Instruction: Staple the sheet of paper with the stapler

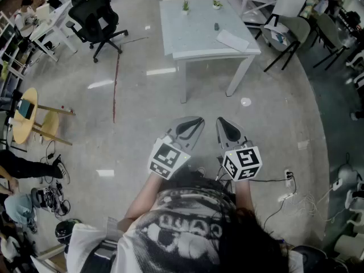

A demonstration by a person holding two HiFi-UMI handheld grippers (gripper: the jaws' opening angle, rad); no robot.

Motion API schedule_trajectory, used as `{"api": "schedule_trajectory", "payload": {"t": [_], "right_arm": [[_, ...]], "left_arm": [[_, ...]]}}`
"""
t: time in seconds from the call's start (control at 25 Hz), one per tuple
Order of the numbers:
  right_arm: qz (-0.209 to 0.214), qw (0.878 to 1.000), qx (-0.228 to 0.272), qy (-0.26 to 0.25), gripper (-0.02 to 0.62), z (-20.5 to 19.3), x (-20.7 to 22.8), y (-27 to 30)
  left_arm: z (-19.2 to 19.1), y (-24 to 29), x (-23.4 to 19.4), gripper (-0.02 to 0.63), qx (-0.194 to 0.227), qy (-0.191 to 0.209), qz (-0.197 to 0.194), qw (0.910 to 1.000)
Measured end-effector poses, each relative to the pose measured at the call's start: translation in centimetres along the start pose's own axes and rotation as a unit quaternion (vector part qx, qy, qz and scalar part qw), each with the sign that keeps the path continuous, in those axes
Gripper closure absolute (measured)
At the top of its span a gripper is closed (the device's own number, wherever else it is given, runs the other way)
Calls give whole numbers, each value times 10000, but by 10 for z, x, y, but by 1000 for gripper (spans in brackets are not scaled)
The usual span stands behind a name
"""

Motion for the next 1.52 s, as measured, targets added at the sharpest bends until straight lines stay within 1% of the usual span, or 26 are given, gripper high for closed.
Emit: {"api": "schedule_trajectory", "payload": {"t": [0.28, 0.48, 0.64, 0.84, 1.0, 1.16, 1.28, 1.4, 1.52], "right_arm": [[-1, 10000, -12, -23, 600, -1, 11, -10], [148, 9998, -95, 19, 598, -12, 9, -9], [198, 9997, -146, -5, 598, -15, 11, -5], [151, 9997, -67, 164, 598, -6, 25, 2], [99, 9996, -64, 266, 598, -3, 39, 14], [8, 9994, -87, 345, 598, 0, 57, 37], [-83, 9992, -150, 360, 598, 8, 73, 63], [-164, 9990, -171, 371, 598, 20, 93, 98], [-265, 9987, -188, 383, 598, 34, 113, 140]], "left_arm": [[3, 7, 9, 597, -38, 4, 20, 10000], [-4, 6, 15, 597, -202, 24, 5, 9998], [-7, 10, 13, 597, -330, 78, -2, 9994], [-3, 20, 7, 597, -362, 134, -40, 9992], [-8, 33, -3, 597, -413, 118, -89, 9990], [-16, 57, -22, 597, -403, 81, -196, 9990], [-23, 81, -44, 597, -394, 11, -292, 9988], [-31, 110, -74, 597, -393, -12, -380, 9985], [-40, 140, -114, 597, -389, 22, -490, 9980]]}}
Point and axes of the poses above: the fingertips, and each gripper's own axes: y forward along the fingers, x to its right, z out of its top, the point moved 2 cm from there along -y, backward along the fingers, and after that the axes turned 13 degrees about y, right-handed, at the moved point
